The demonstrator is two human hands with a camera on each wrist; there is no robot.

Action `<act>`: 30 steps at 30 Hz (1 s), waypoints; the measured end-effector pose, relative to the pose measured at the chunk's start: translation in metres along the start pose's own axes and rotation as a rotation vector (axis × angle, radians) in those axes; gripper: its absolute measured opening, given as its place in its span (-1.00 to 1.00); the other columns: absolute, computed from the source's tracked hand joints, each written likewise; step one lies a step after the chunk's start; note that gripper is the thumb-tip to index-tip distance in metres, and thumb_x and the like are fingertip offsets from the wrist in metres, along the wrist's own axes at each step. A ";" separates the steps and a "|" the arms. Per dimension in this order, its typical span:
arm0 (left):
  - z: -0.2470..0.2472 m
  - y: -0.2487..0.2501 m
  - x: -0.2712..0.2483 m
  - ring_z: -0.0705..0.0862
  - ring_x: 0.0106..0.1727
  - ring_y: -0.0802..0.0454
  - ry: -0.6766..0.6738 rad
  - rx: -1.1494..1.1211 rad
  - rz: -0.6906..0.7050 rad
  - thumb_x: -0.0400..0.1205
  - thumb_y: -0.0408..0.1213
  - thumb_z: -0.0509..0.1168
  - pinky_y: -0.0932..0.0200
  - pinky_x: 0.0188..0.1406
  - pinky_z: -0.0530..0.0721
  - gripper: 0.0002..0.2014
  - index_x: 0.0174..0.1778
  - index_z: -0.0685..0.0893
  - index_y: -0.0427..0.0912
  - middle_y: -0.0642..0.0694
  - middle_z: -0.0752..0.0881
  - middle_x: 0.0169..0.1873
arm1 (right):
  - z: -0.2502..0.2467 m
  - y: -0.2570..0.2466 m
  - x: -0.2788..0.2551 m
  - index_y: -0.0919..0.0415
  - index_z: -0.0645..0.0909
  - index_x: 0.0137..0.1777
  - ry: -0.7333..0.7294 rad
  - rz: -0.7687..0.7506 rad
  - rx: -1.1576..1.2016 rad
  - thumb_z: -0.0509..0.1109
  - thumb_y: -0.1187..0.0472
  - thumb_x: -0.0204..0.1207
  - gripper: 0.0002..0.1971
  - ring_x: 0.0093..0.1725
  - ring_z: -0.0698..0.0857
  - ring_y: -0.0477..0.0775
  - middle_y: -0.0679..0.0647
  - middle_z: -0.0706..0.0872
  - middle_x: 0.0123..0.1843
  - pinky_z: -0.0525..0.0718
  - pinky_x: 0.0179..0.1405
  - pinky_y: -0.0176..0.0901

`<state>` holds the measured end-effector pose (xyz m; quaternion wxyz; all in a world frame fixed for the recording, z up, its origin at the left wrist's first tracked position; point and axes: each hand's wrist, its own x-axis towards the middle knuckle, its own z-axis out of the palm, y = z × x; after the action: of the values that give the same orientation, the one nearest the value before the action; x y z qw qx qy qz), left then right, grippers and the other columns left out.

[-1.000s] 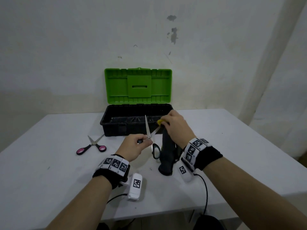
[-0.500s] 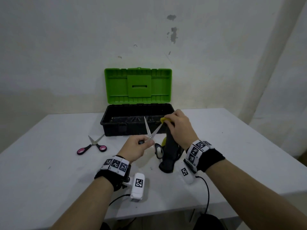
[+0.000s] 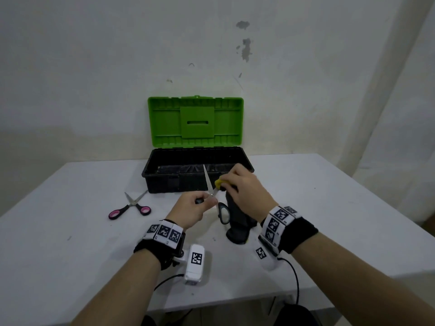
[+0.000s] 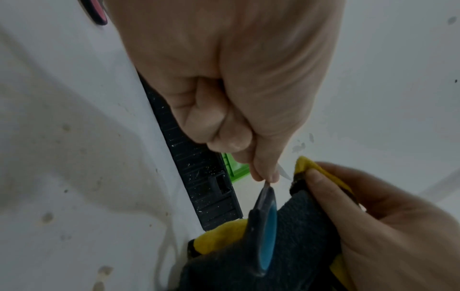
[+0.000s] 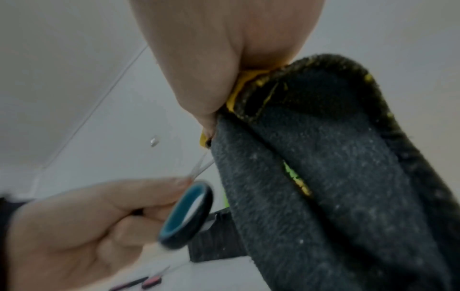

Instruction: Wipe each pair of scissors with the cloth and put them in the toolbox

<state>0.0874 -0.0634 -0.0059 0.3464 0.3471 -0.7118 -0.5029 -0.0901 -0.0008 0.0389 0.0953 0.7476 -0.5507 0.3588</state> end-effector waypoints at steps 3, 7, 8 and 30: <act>0.000 0.001 0.001 0.35 -0.54 0.07 -0.024 0.103 0.040 0.64 -0.08 0.42 0.20 -0.53 0.37 -0.74 -0.29 0.70 -0.14 0.04 0.45 -0.54 | 0.008 -0.004 -0.004 0.29 0.71 0.11 -0.112 -0.025 -0.078 0.35 0.28 0.63 -0.84 -0.19 0.63 0.12 0.15 0.53 0.00 0.59 -0.15 -0.15; -0.003 0.001 -0.001 0.44 -0.52 0.13 -0.021 0.226 0.069 0.63 -0.10 0.44 0.21 -0.46 0.46 -0.77 -0.21 0.75 -0.19 0.02 0.55 -0.48 | -0.006 0.015 0.014 0.28 0.69 0.16 -0.033 0.278 -0.127 0.27 0.23 0.68 -0.79 -0.05 0.61 0.19 0.16 0.50 0.09 0.59 -0.04 -0.01; -0.004 0.001 -0.002 0.42 -0.53 0.13 -0.020 0.204 0.054 0.63 -0.11 0.44 0.21 -0.47 0.45 -0.78 -0.22 0.76 -0.18 0.00 0.54 -0.47 | -0.009 0.017 0.015 0.27 0.69 0.16 0.002 0.293 -0.112 0.28 0.23 0.67 -0.80 -0.04 0.61 0.18 0.15 0.51 0.08 0.60 -0.04 0.00; 0.003 0.015 -0.005 0.25 -0.57 0.09 -0.095 -0.080 -0.132 0.68 -0.23 0.39 0.29 -0.65 0.24 -0.76 -0.09 0.65 -0.39 -0.04 0.37 -0.51 | 0.004 0.008 -0.013 0.26 0.73 0.11 -0.012 -0.128 0.022 0.43 0.29 0.57 -0.85 -0.19 0.50 -0.17 0.08 0.57 -0.06 0.41 -0.11 -0.59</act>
<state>0.0856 -0.0547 0.0068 0.2920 0.3547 -0.6825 -0.5685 -0.0976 0.0037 0.0261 0.1066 0.7845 -0.4983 0.3533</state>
